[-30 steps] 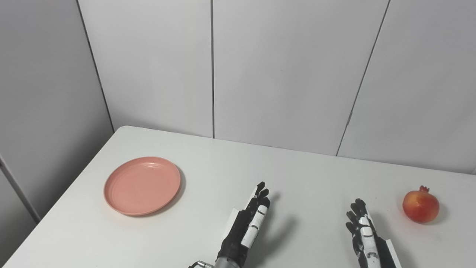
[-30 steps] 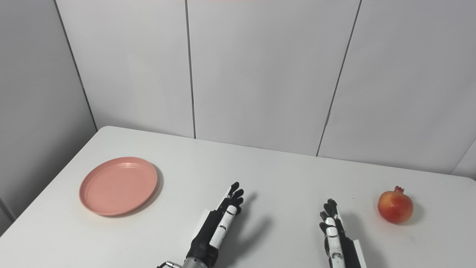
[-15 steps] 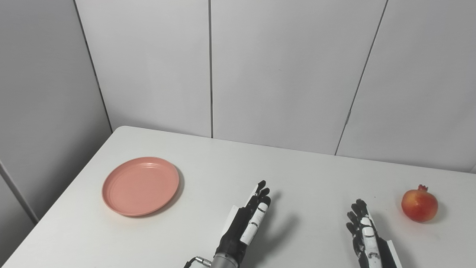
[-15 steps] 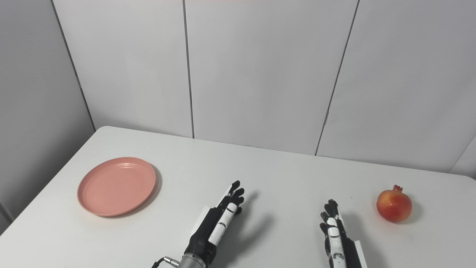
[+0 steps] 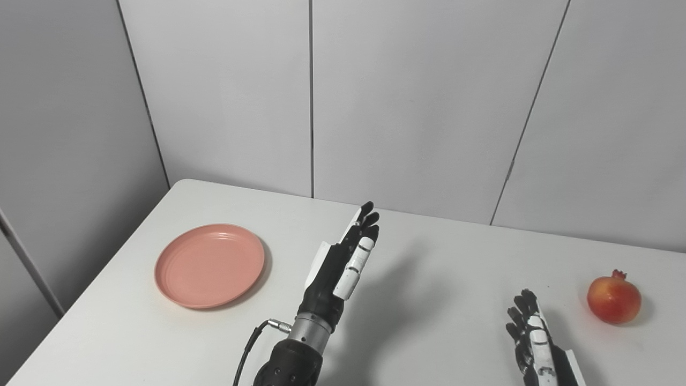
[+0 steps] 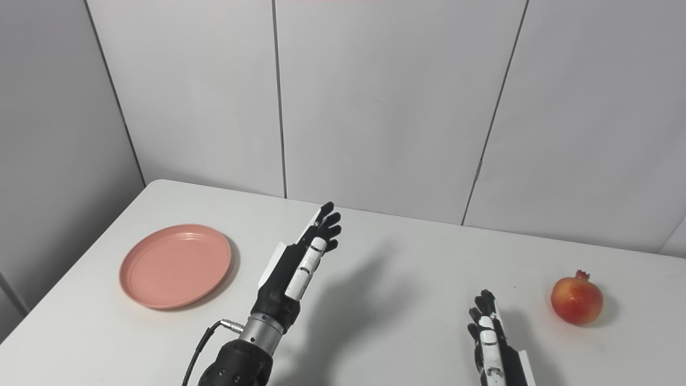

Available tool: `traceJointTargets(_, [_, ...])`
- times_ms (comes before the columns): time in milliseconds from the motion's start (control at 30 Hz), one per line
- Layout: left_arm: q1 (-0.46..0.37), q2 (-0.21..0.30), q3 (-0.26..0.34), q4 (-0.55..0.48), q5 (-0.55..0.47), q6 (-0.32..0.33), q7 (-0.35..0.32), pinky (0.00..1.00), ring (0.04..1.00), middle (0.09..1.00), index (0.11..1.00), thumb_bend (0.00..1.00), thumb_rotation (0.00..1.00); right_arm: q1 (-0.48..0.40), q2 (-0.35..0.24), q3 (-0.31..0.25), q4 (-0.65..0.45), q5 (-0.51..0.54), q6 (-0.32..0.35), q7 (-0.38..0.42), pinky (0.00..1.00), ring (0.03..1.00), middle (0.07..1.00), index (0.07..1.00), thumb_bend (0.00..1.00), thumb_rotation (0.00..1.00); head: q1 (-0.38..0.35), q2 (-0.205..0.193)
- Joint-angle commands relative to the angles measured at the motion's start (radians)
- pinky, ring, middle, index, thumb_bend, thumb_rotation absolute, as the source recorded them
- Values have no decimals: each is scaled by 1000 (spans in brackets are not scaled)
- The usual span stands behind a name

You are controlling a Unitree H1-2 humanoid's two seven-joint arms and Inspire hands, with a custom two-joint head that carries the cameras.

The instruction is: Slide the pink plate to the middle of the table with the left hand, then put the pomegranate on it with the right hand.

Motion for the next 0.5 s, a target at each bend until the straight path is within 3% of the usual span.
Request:
traceJointTargets(0, [-53, 2, 11, -42, -1, -3, 6, 939, 948, 962, 956, 463, 1000, -20, -1, -4, -18, 1, -6, 3, 1000, 990, 995, 999, 184, 1000, 2, -1])
traceJointTargets(233, [-98, 35, 70, -54, -21, -39, 13, 947, 957, 974, 967, 426, 1000, -17, 0, -6, -22, 12, 1, 6, 1000, 993, 997, 1000, 181, 1000, 13, -5])
traceJointTargets(467, [-120, 90, 141, -55, -40, -59, 34, 975, 972, 990, 983, 471, 1000, -16, -5, -3, -23, 5, -4, 8, 1000, 994, 997, 1000, 175, 1000, 23, -8])
